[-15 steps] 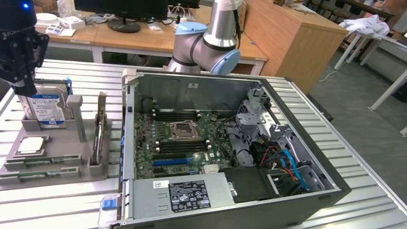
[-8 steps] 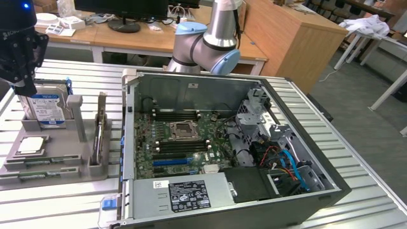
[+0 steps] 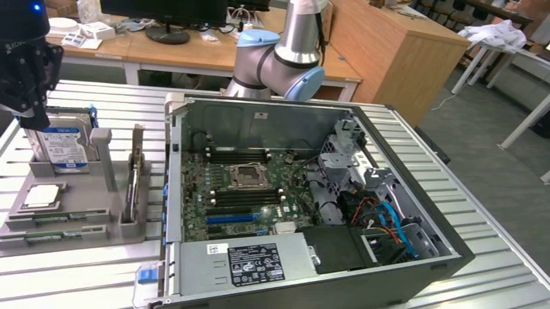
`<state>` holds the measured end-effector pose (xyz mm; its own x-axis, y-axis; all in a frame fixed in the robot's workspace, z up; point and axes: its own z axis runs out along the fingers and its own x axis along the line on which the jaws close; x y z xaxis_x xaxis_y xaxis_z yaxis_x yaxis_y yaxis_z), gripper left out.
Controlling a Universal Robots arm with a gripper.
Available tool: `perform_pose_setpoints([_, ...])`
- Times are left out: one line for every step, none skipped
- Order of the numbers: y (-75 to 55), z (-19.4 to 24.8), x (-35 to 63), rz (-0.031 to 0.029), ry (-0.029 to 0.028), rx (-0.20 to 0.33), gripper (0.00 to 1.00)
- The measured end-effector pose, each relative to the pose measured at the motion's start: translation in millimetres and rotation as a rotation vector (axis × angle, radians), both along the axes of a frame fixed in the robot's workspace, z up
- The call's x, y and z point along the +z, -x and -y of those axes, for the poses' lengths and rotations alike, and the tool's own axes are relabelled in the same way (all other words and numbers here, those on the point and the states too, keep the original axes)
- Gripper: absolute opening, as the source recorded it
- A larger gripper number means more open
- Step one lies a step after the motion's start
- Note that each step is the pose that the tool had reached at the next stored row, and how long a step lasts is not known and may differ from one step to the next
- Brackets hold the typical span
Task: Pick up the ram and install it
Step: 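Pick up the ram and move it above insertion slot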
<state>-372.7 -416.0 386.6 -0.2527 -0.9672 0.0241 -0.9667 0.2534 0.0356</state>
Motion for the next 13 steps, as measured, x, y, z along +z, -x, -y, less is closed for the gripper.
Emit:
perform_pose_setpoints([0.0, 0.0, 0.0, 0.0, 0.0, 0.007, 0.11])
perform_pose_setpoints([0.0, 0.0, 0.0, 0.0, 0.0, 0.014, 0.11])
perform_pose_setpoints([0.0, 0.0, 0.0, -0.0001, 0.0001, 0.02, 0.11])
perform_pose_setpoints([0.0, 0.0, -0.1, 0.0, 0.0, 0.027, 0.11])
perform_pose_setpoints([0.0, 0.0, -0.1, 0.0, 0.0, 0.033, 0.11])
perform_pose_setpoints([0.0, 0.0, -0.1, 0.0, 0.0, 0.039, 0.11])
perform_pose_setpoints([0.0, 0.0, -0.2, 0.0, 0.0001, 0.046, 0.11])
perform_pose_setpoints([0.0, 0.0, -0.2, 0.0, 0.0, 0.052, 0.11])
perform_pose_setpoints([0.0, 0.0, -0.2, 0.0, 0.0, 0.058, 0.11])
perform_pose_setpoints([0.0, 0.0, -0.2, 0.0, 0.0001, 0.064, 0.11])
perform_pose_setpoints([0.0, 0.0, -0.2, 0.0, 0.0, 0.07, 0.11])
perform_pose_setpoints([0.0, 0.0, -0.3, 0.0, 0.0, 0.078, 0.11])
perform_pose_setpoints([0.0, 0.0, -0.3, 0.0, 0.0001, 0.085, 0.11])
